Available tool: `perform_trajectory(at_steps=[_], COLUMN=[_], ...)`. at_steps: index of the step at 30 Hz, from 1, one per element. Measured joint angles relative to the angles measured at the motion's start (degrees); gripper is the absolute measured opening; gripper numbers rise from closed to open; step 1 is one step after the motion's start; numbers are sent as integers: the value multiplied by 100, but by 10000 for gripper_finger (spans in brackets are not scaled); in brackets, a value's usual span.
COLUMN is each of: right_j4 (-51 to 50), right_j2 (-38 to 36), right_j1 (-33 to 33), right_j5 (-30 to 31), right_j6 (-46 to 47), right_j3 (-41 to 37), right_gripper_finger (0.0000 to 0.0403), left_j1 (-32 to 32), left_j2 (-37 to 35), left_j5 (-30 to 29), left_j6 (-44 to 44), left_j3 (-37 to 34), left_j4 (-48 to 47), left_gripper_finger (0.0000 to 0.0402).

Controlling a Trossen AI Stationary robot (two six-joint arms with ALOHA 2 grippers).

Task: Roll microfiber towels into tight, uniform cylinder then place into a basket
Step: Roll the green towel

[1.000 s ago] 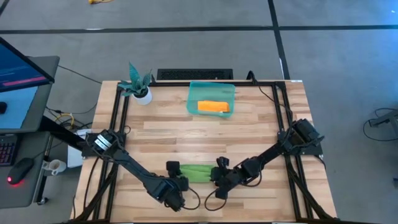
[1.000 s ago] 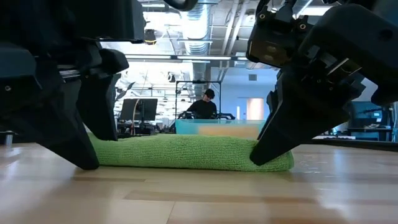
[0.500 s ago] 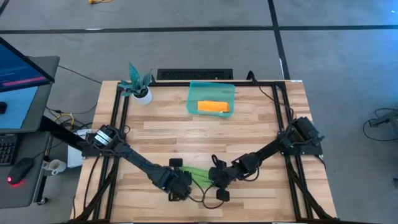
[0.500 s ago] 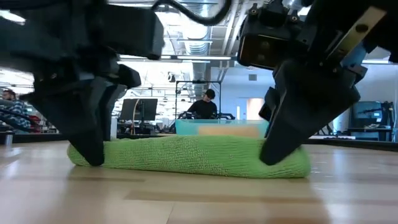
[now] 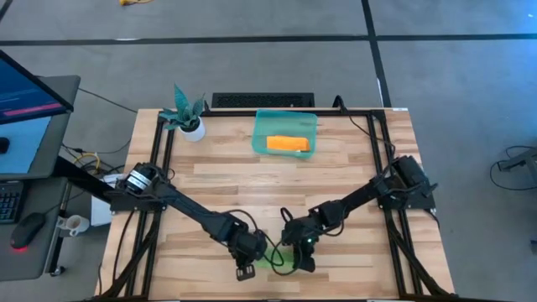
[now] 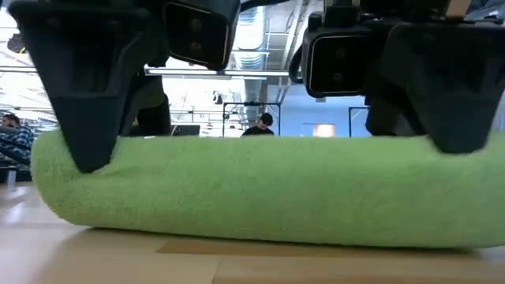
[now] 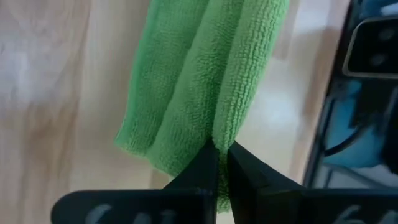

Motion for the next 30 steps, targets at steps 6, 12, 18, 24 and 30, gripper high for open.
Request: perform_trajectory(at_steps=[6, 12, 18, 24, 30], right_j4=[-42, 40, 63, 122, 127], right_j2=[92, 380, 483, 485, 485], right_j1=[-196, -438, -509, -521, -521], right_j5=[-487, -713, -660, -566, -528], right_j6=[360, 1227, 1601, 1749, 1745], right_j3=[0, 8, 33, 33, 33], right_gripper_finger=[19, 25, 19, 26, 19], left_j1=[58, 143, 141, 134, 132], left_j2=[0, -2, -2, -7, -11], left_j5=[166, 13, 13, -221, -428], left_j6=[-189, -414, -366, -239, 180], left_j3=[0, -11, -20, -24, -24], left_j4=[88, -73, -131, -214, -262], left_gripper_finger=[7, 6, 7, 9, 28])
